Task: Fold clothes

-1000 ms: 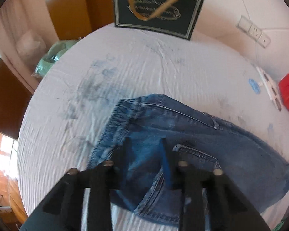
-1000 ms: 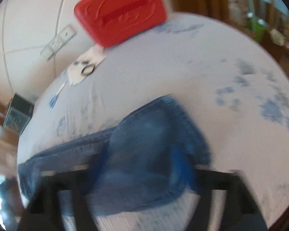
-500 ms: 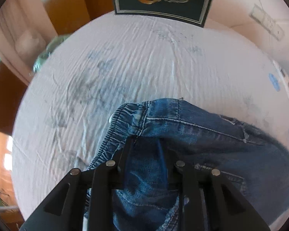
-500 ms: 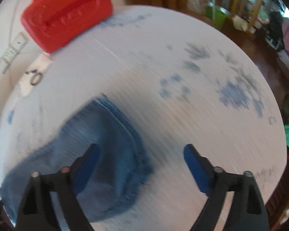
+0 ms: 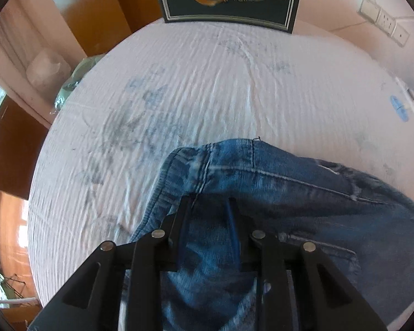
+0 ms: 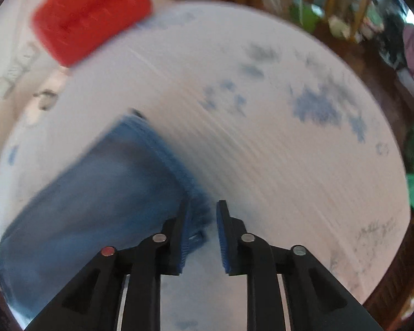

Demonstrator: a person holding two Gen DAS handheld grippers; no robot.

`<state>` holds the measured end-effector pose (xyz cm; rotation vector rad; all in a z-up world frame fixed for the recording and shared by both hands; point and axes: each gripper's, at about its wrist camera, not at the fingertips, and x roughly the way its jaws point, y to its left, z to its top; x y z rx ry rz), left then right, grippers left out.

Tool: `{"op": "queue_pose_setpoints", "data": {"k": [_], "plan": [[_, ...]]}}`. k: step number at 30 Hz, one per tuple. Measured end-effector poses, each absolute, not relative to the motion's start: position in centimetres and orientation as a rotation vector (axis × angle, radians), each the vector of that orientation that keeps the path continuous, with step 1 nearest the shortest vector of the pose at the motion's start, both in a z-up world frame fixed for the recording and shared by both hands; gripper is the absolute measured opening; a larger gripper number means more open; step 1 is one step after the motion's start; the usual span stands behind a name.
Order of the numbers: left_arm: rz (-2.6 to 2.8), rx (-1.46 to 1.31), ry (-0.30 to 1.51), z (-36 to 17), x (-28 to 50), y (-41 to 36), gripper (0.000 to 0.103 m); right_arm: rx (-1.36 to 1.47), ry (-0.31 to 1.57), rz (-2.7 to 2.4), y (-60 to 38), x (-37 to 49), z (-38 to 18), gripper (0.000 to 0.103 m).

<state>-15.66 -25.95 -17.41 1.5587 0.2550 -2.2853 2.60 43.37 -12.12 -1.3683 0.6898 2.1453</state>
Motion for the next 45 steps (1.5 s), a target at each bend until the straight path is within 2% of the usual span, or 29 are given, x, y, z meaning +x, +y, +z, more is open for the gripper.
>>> {"op": "queue_pose_setpoints", "data": {"k": [1,2,3,5,8,11,13,16,21,25,27,29,30,31,32,33,38,41,45], "plan": [[-2.308,1.509,0.271,-16.2,-14.7,-26.0,0.037,-1.336,0.704,2.2,42.4,2.8,-11.0,0.029],[-2.327,1.464,0.281,-15.2,-13.8,-26.1,0.059,-1.325,0.717,2.233,41.6,2.8,-10.6,0.035],[-2.34,1.427,0.292,-14.5,-12.9,-26.2,0.085,-1.318,0.73,2.266,40.8,2.8,-10.3,0.041],[-2.357,1.353,0.317,-13.1,-10.8,-26.5,0.103,-1.348,0.752,2.31,39.3,2.0,-10.7,0.046],[-2.323,1.361,0.319,-13.4,-8.3,-26.9,0.103,-1.422,0.776,2.307,37.6,0.9,-12.9,0.046],[-2.261,1.41,0.375,-15.4,-6.3,-27.5,0.103,-1.496,0.778,2.294,36.1,-0.2,-15.6,0.046],[-2.235,1.459,0.449,-17.2,-5.3,-27.7,0.103,-1.513,0.755,2.292,35.4,-0.5,-16.5,0.05],[-2.205,1.524,0.47,-19.5,-5.0,-27.2,0.103,-1.521,0.738,2.294,34.6,-0.7,-17.1,0.062],[-2.175,1.564,0.535,-22.5,-5.4,-26.0,0.103,-1.524,0.767,2.335,33.8,-1.9,-17.5,0.096],[-2.191,1.545,0.505,-22.4,-5.5,-25.5,0.103,-1.53,0.716,2.339,32.7,-2.7,-17.9,0.098],[-2.204,1.552,0.493,-22.4,-5.6,-25.5,0.103,-1.534,0.691,2.342,32.2,-3.1,-18.1,0.103],[-2.205,1.569,0.489,-22.2,-5.7,-25.5,0.101,-1.555,0.683,2.332,32.2,-3.5,-18.2,0.103],[-2.209,1.575,0.502,-22.0,-5.7,-25.4,0.089,-1.567,0.688,2.318,32.2,-3.7,-18.2,0.1],[-2.222,1.572,0.533,-21.4,-5.6,-25.4,0.077,-1.561,0.719,2.297,32.6,-3.2,-18.0,0.093],[-2.24,1.563,0.57,-20.8,-5.5,-25.3,0.062,-1.499,0.778,2.291,33.5,-2.1,-17.4,0.072],[-2.253,1.545,0.588,-20.2,-5.5,-25.3,0.062,-1.436,0.835,2.283,34.3,-1.0,-16.7,0.061],[-2.234,1.547,0.616,-20.7,-6.7,-25.4,0.063,-1.202,1.017,2.196,38.8,3.7,-15.5,0.06],[-2.225,1.52,0.597,-20.8,-7.0,-24.9,0.067,-1.19,1.089,2.149,40.2,4.4,-16.3,0.06],[-2.223,1.516,0.623,-20.6,-7.0,-24.8,0.068,-1.17,1.114,2.1,41.3,4.6,-17.5,0.06]]}}
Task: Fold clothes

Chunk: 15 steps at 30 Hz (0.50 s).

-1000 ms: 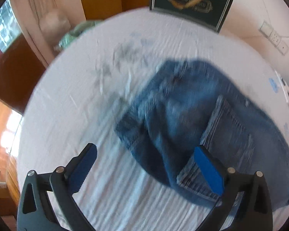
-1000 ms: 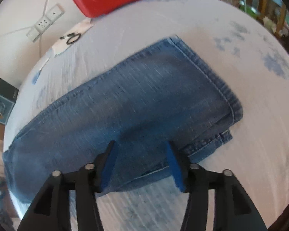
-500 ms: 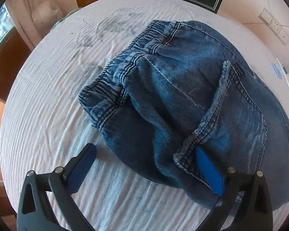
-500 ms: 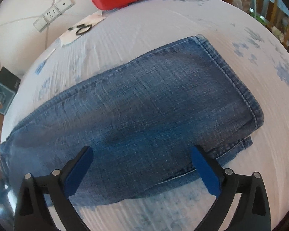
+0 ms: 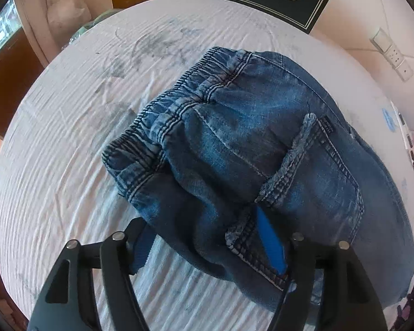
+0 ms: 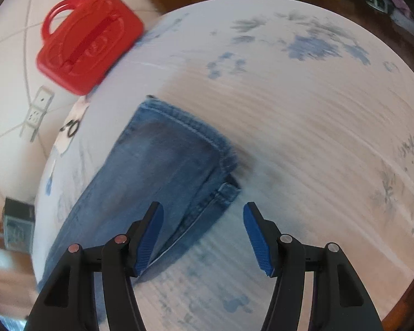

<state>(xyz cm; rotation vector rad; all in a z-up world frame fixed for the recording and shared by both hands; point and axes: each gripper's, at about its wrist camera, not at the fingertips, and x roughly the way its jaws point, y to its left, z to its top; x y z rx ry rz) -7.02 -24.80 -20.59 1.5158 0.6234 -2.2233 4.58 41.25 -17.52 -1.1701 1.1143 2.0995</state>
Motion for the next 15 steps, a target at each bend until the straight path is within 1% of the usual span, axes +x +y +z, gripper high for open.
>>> {"op": "queue_pose_setpoints", "data": {"k": [4,8,10,11,12,14,15], "plan": [[-2.242,1.448,0.718,-19.9,-6.7,-25.0,0.068,-1.162,1.101,2.104,41.8,3.9,-17.8,0.06],[-2.26,1.442,0.761,-19.5,-6.7,-24.5,0.068,-1.161,1.07,2.085,41.9,3.0,-18.0,0.062],[-2.299,1.424,0.797,-19.1,-5.9,-24.2,0.075,-1.147,1.071,2.077,41.9,3.2,-18.0,0.063],[-2.309,1.414,0.813,-18.7,-5.6,-24.1,0.084,-1.141,1.073,2.072,41.9,3.3,-18.0,0.063],[-2.319,1.404,0.828,-18.4,-5.3,-24.1,0.088,-1.136,1.074,2.073,41.8,3.4,-18.0,0.063],[-2.33,1.388,0.849,-17.9,-5.2,-24.4,0.092,-1.13,1.068,2.081,41.8,3.6,-17.9,0.063],[-2.318,1.388,0.849,-18.3,-5.6,-24.8,0.092,-1.126,1.064,2.083,41.8,3.6,-17.9,0.064]]}}
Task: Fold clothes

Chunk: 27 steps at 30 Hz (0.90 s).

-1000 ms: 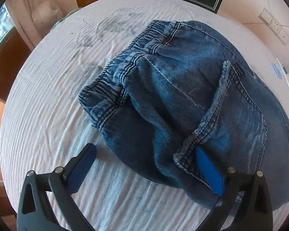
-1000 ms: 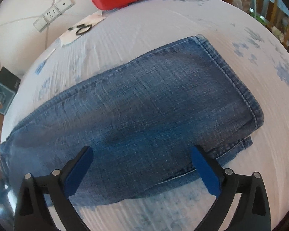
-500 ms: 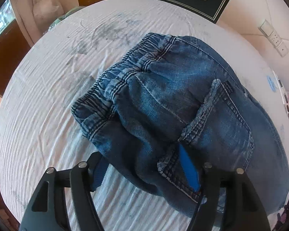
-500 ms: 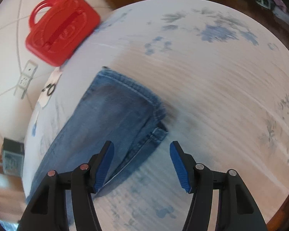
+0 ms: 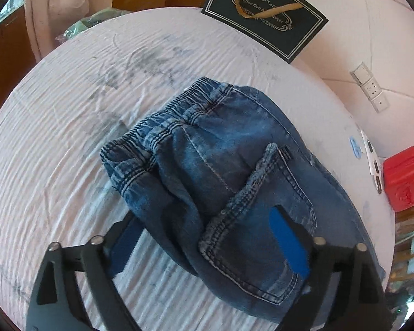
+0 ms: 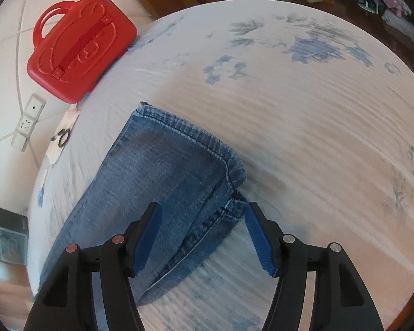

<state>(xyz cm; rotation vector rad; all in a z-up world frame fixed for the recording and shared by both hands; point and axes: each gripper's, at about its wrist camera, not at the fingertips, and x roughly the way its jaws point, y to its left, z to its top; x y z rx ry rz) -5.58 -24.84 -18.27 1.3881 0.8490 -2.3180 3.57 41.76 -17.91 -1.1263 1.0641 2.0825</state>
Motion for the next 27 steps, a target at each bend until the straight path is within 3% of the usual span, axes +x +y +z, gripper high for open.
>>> {"op": "queue_pose_setpoints", "data": {"k": [6,11,13,14,15,16,17,18,19,27], "plan": [[-2.243,1.376,0.791,-20.6,-7.7,-26.2,0.093,-1.113,1.026,2.099,41.5,3.1,-17.8,0.075],[-2.219,1.406,0.599,-21.5,-8.4,-25.0,0.096,-1.13,0.979,2.112,41.3,3.0,-17.8,0.075],[-2.214,1.417,0.612,-21.1,-8.3,-25.0,0.089,-1.155,0.926,2.106,40.9,2.6,-17.8,0.069],[-2.211,1.422,0.619,-20.9,-8.3,-25.0,0.078,-1.171,0.896,2.107,40.7,2.1,-17.9,0.05],[-2.208,1.427,0.625,-20.7,-8.2,-25.0,0.066,-1.188,0.866,2.108,40.5,1.7,-17.9,0.024],[-2.21,1.432,0.631,-20.5,-8.2,-24.9,0.058,-1.202,0.851,2.112,40.3,1.2,-17.9,0.021],[-2.224,1.436,0.635,-20.0,-8.1,-24.7,0.044,-1.207,0.882,2.128,40.3,0.9,-18.0,0.015],[-2.246,1.435,0.625,-19.3,-8.0,-24.3,0.031,-1.209,0.914,2.147,40.1,0.5,-17.9,0.014],[-2.288,1.424,0.579,-18.2,-8.2,-23.4,0.025,-1.197,0.942,2.18,39.8,0.1,-17.5,0.014],[-2.761,1.412,0.285,-9.7,-8.6,-11.7,0.012,-1.247,0.807,2.717,29.2,-3.4,-9.7,0.014]]}}
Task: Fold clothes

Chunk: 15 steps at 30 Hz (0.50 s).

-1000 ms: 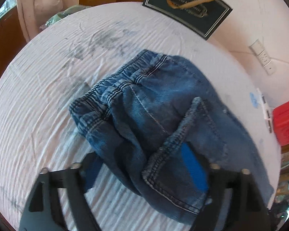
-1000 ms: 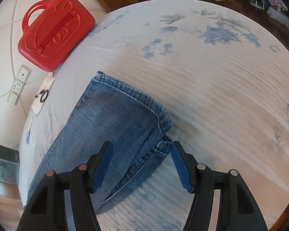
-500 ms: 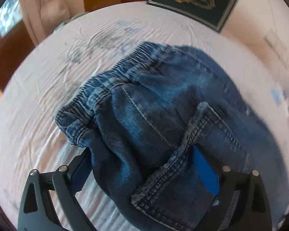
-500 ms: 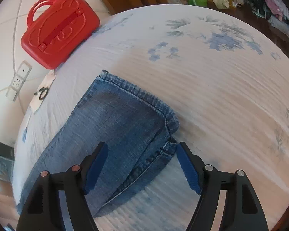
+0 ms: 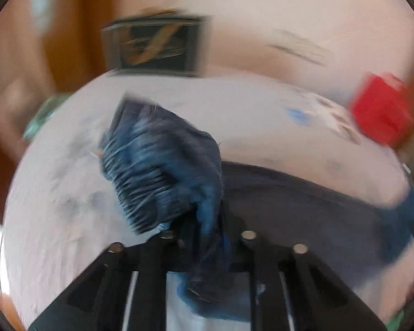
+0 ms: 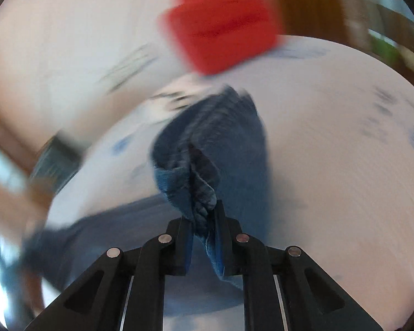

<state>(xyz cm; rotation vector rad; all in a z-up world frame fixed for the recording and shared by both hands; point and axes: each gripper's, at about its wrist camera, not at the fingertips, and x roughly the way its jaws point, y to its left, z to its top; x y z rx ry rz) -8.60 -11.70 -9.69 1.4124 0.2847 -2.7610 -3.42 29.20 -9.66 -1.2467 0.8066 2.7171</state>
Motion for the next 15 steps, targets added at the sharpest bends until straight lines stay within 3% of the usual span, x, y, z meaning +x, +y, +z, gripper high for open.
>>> {"op": "queue_pose_setpoints", "data": {"k": [6,7,8,10,12,15], "plan": [[-2.877,1.724,0.03,-13.9,-9.2,-0.2,0.012,-1.589,0.684,2.841,19.5,-6.1,-12.6,0.016],[-2.851,1.793,-0.006,-15.3,-9.3,1.0,0.012,-1.669,0.654,2.824,18.2,-6.4,-13.8,0.019],[-2.826,1.846,-0.076,-16.5,-9.3,1.9,0.014,-1.75,0.617,2.787,17.4,-6.6,-15.3,0.033],[-2.779,1.933,-0.206,-18.5,-9.1,3.6,0.024,-1.844,0.558,2.751,16.2,-6.5,-17.1,0.04],[-2.814,1.934,-0.212,-17.8,-8.3,3.8,0.053,-1.871,0.546,2.75,16.0,-6.0,-17.0,0.044],[-2.912,1.862,-0.171,-14.2,-7.1,2.6,0.084,-1.819,0.605,2.762,17.6,-4.8,-15.5,0.057]]}}
